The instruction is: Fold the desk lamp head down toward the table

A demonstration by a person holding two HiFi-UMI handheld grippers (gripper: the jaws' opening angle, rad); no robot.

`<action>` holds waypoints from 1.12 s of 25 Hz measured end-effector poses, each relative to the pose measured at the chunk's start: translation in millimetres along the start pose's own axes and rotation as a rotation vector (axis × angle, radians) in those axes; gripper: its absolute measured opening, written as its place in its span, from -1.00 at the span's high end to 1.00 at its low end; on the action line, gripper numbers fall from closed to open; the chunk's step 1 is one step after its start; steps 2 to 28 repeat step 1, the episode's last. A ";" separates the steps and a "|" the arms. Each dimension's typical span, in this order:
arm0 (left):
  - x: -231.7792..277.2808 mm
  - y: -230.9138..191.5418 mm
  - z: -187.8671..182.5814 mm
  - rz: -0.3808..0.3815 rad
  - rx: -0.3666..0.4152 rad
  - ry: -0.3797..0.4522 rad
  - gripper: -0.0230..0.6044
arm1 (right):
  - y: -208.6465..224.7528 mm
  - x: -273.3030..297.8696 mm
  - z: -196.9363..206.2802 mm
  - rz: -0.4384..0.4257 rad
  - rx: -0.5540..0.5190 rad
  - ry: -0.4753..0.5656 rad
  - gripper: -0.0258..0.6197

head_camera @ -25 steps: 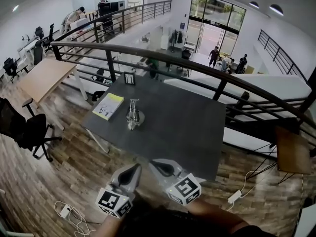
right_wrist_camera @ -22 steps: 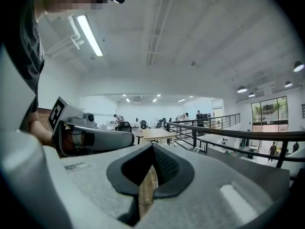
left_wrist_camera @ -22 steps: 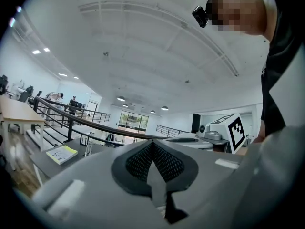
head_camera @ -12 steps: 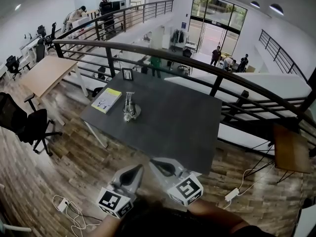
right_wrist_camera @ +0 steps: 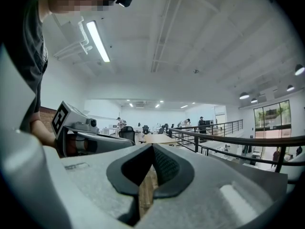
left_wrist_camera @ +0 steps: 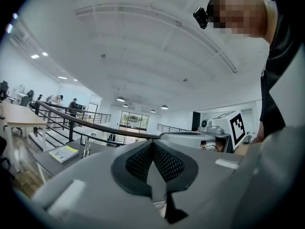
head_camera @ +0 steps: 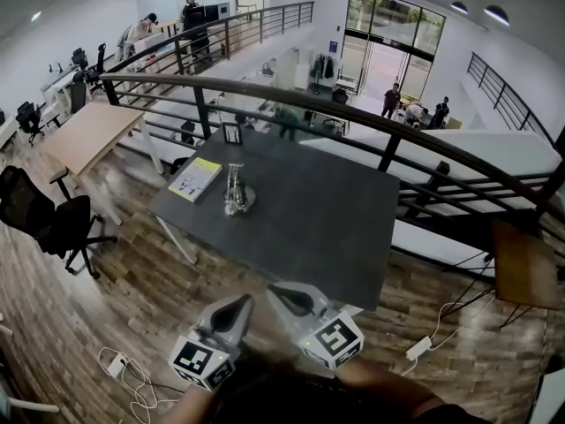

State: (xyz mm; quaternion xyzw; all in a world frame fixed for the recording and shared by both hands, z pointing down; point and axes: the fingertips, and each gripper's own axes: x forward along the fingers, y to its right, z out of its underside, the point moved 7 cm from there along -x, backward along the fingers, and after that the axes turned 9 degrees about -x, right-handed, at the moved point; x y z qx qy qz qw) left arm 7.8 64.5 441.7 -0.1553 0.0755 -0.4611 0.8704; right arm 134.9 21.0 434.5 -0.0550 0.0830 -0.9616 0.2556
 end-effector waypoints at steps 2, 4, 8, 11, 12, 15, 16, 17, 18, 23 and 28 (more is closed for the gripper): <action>-1.6 -0.9 1.9 -0.005 -0.002 0.001 0.92 | -0.3 -0.6 1.4 0.000 0.000 0.000 0.91; -1.6 -0.9 1.9 -0.005 -0.002 0.001 0.92 | -0.3 -0.6 1.4 0.000 0.000 0.000 0.91; -1.6 -0.9 1.9 -0.005 -0.002 0.001 0.92 | -0.3 -0.6 1.4 0.000 0.000 0.000 0.91; -1.6 -0.9 1.9 -0.005 -0.002 0.001 0.92 | -0.3 -0.6 1.4 0.000 0.000 0.000 0.91; -1.6 -0.9 1.9 -0.005 -0.002 0.001 0.92 | -0.3 -0.6 1.4 0.000 0.000 0.000 0.91; -1.6 -0.9 1.9 -0.005 -0.002 0.001 0.92 | -0.3 -0.6 1.4 0.000 0.000 0.000 0.91; -1.6 -0.9 1.9 -0.005 -0.002 0.001 0.92 | -0.3 -0.6 1.4 0.000 0.000 0.000 0.91; -1.6 -0.9 1.9 -0.005 -0.002 0.001 0.92 | -0.3 -0.6 1.4 0.000 0.000 0.000 0.91; -1.6 -0.9 1.9 -0.005 -0.002 0.001 0.92 | -0.3 -0.6 1.4 0.000 0.000 0.000 0.91; -1.6 -0.9 1.9 -0.005 -0.002 0.001 0.92 | -0.3 -0.6 1.4 0.000 0.000 0.000 0.91; -1.6 -0.9 1.9 -0.005 -0.002 0.001 0.92 | -0.3 -0.6 1.4 0.000 0.000 0.000 0.91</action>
